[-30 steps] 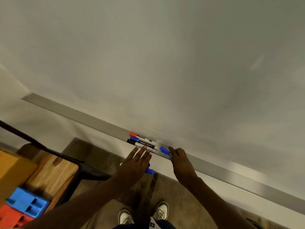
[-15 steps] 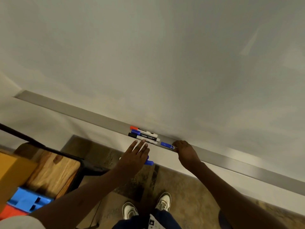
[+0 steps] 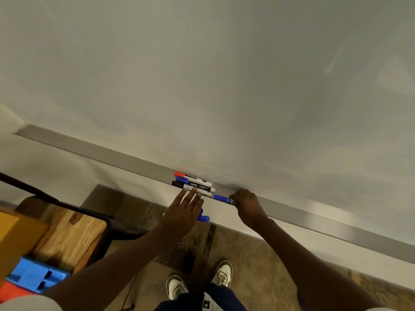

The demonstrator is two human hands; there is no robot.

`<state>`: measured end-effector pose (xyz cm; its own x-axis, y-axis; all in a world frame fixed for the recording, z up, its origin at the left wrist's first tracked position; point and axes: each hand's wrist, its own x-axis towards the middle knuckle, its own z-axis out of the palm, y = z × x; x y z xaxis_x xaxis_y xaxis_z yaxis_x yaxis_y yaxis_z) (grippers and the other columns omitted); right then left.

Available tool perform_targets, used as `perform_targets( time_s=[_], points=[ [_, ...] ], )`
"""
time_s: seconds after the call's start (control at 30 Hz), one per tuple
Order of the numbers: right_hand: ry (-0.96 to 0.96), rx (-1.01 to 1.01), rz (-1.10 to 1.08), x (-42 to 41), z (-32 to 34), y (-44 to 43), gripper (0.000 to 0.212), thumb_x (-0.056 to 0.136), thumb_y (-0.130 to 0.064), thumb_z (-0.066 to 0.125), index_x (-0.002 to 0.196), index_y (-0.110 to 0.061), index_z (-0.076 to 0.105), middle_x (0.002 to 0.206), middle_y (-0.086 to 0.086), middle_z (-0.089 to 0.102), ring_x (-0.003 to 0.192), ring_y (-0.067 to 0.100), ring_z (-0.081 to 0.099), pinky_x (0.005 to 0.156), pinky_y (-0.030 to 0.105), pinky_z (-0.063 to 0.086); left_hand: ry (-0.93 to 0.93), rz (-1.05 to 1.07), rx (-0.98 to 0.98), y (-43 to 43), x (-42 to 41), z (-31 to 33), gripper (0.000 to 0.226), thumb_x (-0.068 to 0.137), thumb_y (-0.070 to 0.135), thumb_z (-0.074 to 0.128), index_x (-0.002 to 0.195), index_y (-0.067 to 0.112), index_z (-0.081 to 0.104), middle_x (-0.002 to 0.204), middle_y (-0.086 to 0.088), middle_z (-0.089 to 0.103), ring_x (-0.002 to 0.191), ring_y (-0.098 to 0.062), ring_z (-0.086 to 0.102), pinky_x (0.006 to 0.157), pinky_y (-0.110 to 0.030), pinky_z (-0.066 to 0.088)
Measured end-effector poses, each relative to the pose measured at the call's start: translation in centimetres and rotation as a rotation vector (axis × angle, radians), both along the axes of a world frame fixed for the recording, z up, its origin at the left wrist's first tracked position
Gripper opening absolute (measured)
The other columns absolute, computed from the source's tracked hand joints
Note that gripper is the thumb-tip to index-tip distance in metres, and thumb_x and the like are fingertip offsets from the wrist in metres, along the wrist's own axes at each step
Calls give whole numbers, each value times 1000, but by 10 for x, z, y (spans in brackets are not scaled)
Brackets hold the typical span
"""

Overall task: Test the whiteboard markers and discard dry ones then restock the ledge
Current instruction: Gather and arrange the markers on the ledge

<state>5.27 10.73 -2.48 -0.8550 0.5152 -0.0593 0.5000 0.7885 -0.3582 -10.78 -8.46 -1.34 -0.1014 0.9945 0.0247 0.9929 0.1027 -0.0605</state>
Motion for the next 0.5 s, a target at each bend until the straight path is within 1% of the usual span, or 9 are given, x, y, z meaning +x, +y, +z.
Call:
perform_targets(
  time_s=[0.1,0.2,0.33,0.5],
  points=[
    [-25,29,42,0,-3,0,25,76,1,73,97,-13,74,82,5,65,76,24,57,64,35,49,1,-2,15,1,0,-2,56,70,26,82,117,4,64,123,-20,62,120,-36,55,103,-54,35],
    [-51,46,51,-3,-4,-2,27,76,0,74,101,-12,73,85,7,64,79,25,56,67,34,49,-1,-5,12,2,0,-2,56,68,25,83,117,4,64,122,-20,62,120,-36,55,102,-54,39],
    [-35,46,50,-7,-5,-3,25,73,0,76,95,-12,74,81,6,64,75,25,57,63,34,48,-5,-2,-2,3,1,-1,59,66,27,85,116,4,65,122,-19,63,120,-36,55,101,-54,39],
    [-10,68,41,-10,1,-6,16,81,-5,70,96,-11,73,87,7,64,82,26,57,68,34,47,-11,-3,23,6,2,2,59,65,26,86,116,3,65,122,-20,63,120,-36,55,100,-54,40]
  ],
)
